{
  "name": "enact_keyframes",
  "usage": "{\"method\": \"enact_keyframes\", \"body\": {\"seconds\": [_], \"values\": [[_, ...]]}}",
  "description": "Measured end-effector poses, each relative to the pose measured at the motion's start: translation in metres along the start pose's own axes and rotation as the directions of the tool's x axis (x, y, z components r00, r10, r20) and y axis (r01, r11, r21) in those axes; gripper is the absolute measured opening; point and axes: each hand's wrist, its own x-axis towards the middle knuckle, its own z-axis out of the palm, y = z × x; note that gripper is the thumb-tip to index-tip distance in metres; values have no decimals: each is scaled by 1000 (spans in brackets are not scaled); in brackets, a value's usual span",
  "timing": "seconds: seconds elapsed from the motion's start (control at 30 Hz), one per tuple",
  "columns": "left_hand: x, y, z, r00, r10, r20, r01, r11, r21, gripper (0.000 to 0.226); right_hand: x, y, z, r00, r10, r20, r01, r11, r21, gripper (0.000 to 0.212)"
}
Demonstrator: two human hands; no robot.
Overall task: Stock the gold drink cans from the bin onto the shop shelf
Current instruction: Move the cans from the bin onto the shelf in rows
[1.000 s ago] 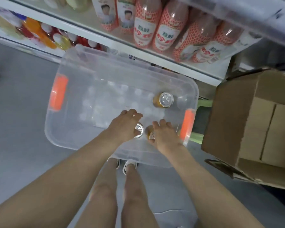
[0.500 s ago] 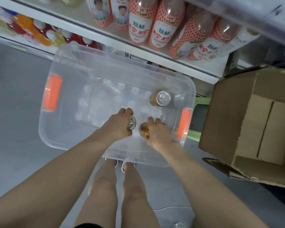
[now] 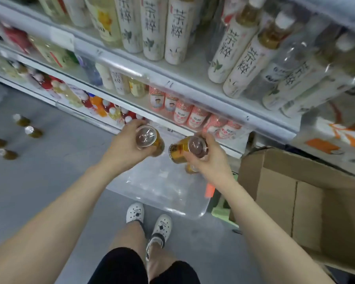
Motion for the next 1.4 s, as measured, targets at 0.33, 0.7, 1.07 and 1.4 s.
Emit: {"method": "enact_keyframes", "body": {"seconds": [0.33,0.7,1.07,1.4], "values": [[-11,112,-128,922,292,-256,-295,955,26,56,-17,-167,-119,905,-394,-161,382,919,-100,30],[35,228,-242,796,523,-306,-524,847,86,58,55,-309,-223,726,-520,-450,323,836,-444,60],[110,263,-279,735,643,-216,-624,766,155,62,180,-358,-237,911,-266,-315,23,796,-605,55],[135,269,-277,704,693,-154,-666,720,195,64,222,-359,-256,943,-272,-189,117,807,-579,73]]}}
